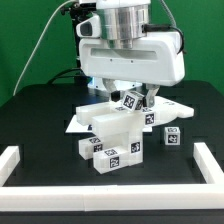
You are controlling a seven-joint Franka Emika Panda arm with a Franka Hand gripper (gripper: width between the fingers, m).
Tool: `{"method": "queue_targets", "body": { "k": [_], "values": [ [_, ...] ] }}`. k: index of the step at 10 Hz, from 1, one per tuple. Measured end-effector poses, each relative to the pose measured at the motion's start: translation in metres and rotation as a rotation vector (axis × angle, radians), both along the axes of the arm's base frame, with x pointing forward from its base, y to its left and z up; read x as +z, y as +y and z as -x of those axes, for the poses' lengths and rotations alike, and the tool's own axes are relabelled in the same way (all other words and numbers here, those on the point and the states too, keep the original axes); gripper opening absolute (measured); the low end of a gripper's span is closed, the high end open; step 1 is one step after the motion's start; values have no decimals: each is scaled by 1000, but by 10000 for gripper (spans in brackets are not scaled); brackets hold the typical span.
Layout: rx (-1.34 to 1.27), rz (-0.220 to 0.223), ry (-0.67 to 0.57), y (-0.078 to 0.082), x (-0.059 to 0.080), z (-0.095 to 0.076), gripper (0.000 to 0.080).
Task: Assemble chair
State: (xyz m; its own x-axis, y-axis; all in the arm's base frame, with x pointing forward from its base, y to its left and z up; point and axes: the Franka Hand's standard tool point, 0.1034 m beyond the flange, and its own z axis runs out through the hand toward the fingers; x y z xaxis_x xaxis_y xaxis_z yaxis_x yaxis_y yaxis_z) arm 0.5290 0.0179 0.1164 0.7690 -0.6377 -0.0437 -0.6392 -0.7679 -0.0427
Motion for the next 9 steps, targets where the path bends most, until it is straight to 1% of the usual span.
{"method": "queue_targets", "body": {
  "k": [1,3,4,6,7,8,9],
  "values": [
    [167,10,-7,0,1,0,634],
    [516,6,-26,1,3,2,649],
    [626,12,-37,2,4,2,649],
    [707,17,-50,0,4,3,649],
    [812,17,-54,0,3,3,649],
    [1043,45,-64,-1,4,1,649],
    [1166,65,-67,0,4,0,649]
  ]
}}
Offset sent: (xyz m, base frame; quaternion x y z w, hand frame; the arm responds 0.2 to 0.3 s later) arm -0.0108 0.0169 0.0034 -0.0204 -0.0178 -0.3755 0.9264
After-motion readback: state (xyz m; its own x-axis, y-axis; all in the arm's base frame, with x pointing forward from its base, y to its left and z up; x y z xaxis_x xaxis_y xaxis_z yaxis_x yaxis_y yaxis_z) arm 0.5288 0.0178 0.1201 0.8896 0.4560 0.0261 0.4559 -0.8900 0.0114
